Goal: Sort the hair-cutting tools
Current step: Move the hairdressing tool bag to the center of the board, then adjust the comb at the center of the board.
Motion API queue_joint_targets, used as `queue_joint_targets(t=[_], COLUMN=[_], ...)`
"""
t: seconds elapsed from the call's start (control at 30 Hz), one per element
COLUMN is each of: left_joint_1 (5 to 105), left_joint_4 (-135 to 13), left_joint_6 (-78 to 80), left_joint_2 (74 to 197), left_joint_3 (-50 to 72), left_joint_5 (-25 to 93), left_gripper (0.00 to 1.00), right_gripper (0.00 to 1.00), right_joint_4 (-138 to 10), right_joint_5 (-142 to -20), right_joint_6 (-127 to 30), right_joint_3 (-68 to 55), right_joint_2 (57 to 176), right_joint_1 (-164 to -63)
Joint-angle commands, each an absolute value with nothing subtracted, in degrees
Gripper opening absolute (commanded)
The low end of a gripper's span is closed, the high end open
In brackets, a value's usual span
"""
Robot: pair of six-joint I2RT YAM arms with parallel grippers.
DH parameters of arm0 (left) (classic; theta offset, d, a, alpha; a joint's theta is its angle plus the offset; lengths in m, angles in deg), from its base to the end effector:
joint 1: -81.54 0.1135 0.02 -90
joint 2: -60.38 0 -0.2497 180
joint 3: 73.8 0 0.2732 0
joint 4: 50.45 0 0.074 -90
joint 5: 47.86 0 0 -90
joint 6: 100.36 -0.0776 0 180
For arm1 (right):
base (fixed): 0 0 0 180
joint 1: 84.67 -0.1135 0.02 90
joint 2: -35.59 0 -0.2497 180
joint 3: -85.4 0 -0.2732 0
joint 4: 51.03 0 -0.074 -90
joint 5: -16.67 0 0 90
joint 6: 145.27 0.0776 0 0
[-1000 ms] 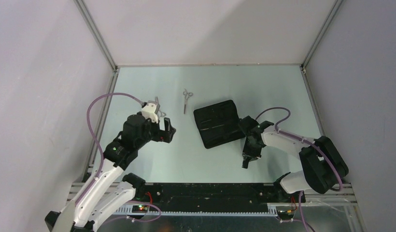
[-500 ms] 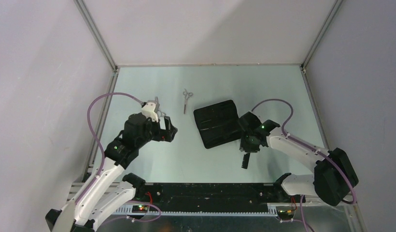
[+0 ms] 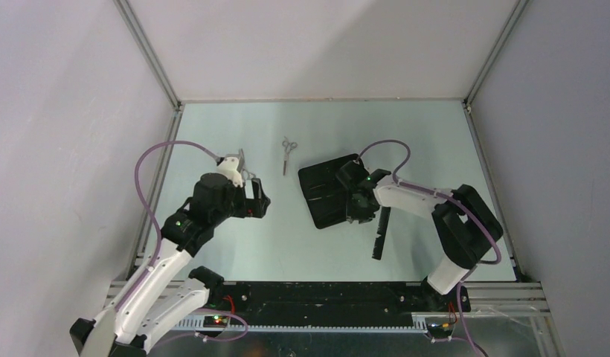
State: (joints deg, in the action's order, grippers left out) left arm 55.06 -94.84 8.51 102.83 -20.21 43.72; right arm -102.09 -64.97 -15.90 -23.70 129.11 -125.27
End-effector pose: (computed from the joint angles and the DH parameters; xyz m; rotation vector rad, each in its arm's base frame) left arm 0.2073 -0.1009 0.2517 0.1286 2.1783 -0.4266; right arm 0.2578 0.2061 0.1130 -0.0007 2.8288 0.1022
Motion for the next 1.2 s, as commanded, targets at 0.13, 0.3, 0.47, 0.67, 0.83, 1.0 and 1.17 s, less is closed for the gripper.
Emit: queue_joint_targets(t=[0.13, 0.3, 0.47, 0.67, 0.83, 1.0, 1.17], left_joint_1=[55.35, 55.55, 56.02, 56.83, 57.30, 57.71, 57.87], left_joint_4=[-95.69, -95.44, -94.43, -94.27, -94.27, -94.08, -94.20], left_joint_6=[3.59, 3.22, 3.92, 4.71, 5.14, 5.57, 5.67], left_joint_2=[103.09, 102.82, 102.47, 102.86, 102.28, 101.41, 101.04], left_joint_3=[-18.38, -18.63, -19.28, -19.54, -19.94, -20.28, -20.63], left_joint_5=[48.29, 49.68, 48.84, 47.38, 46.73, 46.27, 46.56], left_gripper=[1.00, 1.00, 1.00, 1.00, 1.00, 1.00, 1.00], right_gripper=[0.34, 0.34, 0.37, 0.50, 0.61, 0.64, 0.64], right_joint_4=[-99.00, -99.09, -100.51, -106.48, -109.19, -106.27, -104.17], right_joint_5=[-66.06, -66.05, -66.42, -61.45, -62.19, -68.19, -70.90], right_joint_6=[-16.60, -17.49, -18.74, -18.76, -16.59, -18.34, -21.05], right_joint_3=[-16.88, -12.12, -9.69, -13.64, -20.77, -27.17, -28.86], right_joint_2=[137.55, 142.21, 141.89, 131.89, 125.59, 123.45, 124.76], right_joint_1=[-125.07, -123.25, -121.16, -119.77, -112.95, -105.95, -104.16])
